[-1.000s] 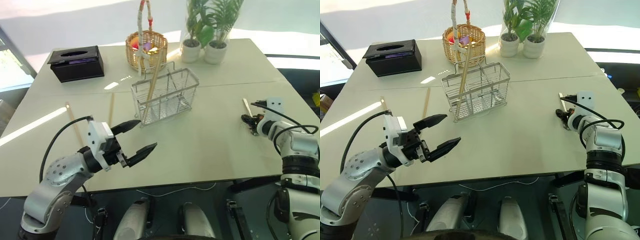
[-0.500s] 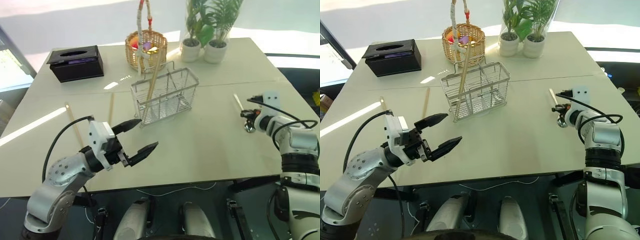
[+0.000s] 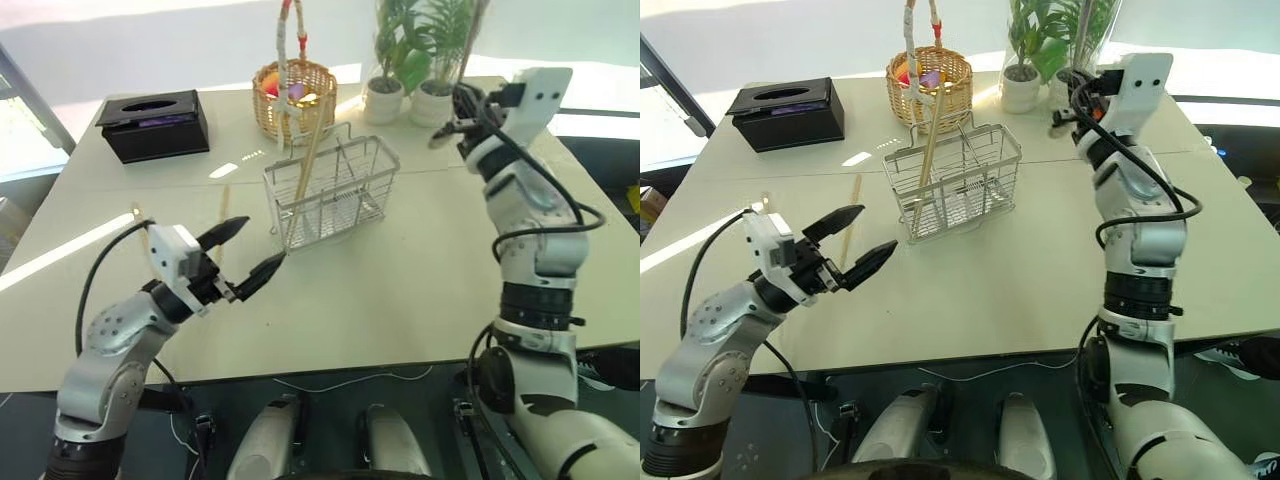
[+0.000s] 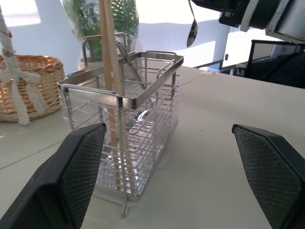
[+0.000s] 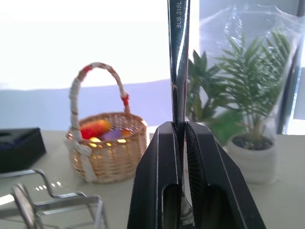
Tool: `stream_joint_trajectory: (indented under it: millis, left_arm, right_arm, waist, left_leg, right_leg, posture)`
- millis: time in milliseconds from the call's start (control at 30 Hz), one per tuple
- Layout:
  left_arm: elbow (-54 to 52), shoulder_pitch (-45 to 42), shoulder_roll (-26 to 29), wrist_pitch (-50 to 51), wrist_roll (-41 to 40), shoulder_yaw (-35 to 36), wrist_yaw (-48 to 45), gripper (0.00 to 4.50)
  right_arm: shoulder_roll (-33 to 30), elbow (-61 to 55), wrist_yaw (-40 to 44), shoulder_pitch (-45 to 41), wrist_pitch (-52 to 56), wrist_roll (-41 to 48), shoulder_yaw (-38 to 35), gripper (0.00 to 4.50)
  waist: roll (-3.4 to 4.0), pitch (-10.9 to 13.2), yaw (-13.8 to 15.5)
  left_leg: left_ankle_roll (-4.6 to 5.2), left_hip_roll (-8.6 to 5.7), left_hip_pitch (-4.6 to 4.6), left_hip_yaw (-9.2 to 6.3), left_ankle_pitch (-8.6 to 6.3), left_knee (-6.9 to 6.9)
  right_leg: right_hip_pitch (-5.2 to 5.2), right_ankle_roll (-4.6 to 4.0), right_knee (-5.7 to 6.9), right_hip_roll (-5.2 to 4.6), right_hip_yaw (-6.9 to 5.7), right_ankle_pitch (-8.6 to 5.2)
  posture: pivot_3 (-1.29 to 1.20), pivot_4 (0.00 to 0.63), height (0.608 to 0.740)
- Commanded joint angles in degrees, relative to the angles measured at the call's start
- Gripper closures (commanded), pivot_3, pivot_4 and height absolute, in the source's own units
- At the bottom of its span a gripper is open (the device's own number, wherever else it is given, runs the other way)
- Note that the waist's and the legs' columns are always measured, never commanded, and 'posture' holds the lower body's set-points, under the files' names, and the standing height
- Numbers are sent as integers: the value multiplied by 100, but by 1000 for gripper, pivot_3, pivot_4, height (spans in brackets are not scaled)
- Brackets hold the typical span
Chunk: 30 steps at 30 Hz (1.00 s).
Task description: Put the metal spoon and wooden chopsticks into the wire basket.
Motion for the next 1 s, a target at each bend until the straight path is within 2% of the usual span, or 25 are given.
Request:
stream_joint_trajectory:
  millis: [33,133,300,833,867,933,1000]
  left_arm:
    - [-158,-33,94,-35,-142,318,19,0]
    - [-283,124,203,14,-181,517,38,0]
    - [-497,284,242,84,-218,641,173,0]
    - [-919,672,262,184,-321,881,447,0]
    - [-920,675,267,188,-326,887,450,0]
    - [-921,680,275,193,-331,893,451,0]
    - [-917,678,284,195,-338,889,453,0]
  right_arm:
    - [358,-126,-7,-255,-596,181,38,4481]
    - [821,196,175,-384,-1070,293,197,4481]
    - [1143,575,381,-478,-1275,391,393,4481]
    - [1275,682,663,231,-1245,411,671,4481]
    - [1273,658,661,266,-1234,419,670,3873]
    - [1273,613,662,338,-1217,432,674,3273]
    - [1270,583,660,376,-1213,424,687,2346]
  waist:
    - [0,0,-11]
    - [1,0,-44]
    - [2,1,-116]
    - [5,3,-137]
    - [5,3,-137]
    - [5,3,-137]
    - [5,3,-137]
  left_leg:
    - [-1,0,0,0,0,-2]
    - [-3,0,3,0,2,-6]
    - [-9,-1,6,-1,5,-11]
    - [-13,0,6,-2,6,-22]
    - [-13,0,6,-2,6,-22]
    - [-13,1,6,-2,6,-23]
    - [-13,0,6,-2,6,-23]
  right_leg:
    - [-3,2,2,0,1,1]
    - [-5,5,6,3,1,3]
    - [-6,5,13,4,1,3]
    - [-14,5,15,5,2,3]
    - [-15,5,15,5,2,3]
    - [-15,5,15,5,2,3]
    - [-15,5,15,5,2,3]
  posture:
    - [0,150,740]
    - [0,150,740]
    - [0,150,740]
    - [0,150,740]
    - [0,150,740]
    - [0,150,740]
    - [0,150,740]
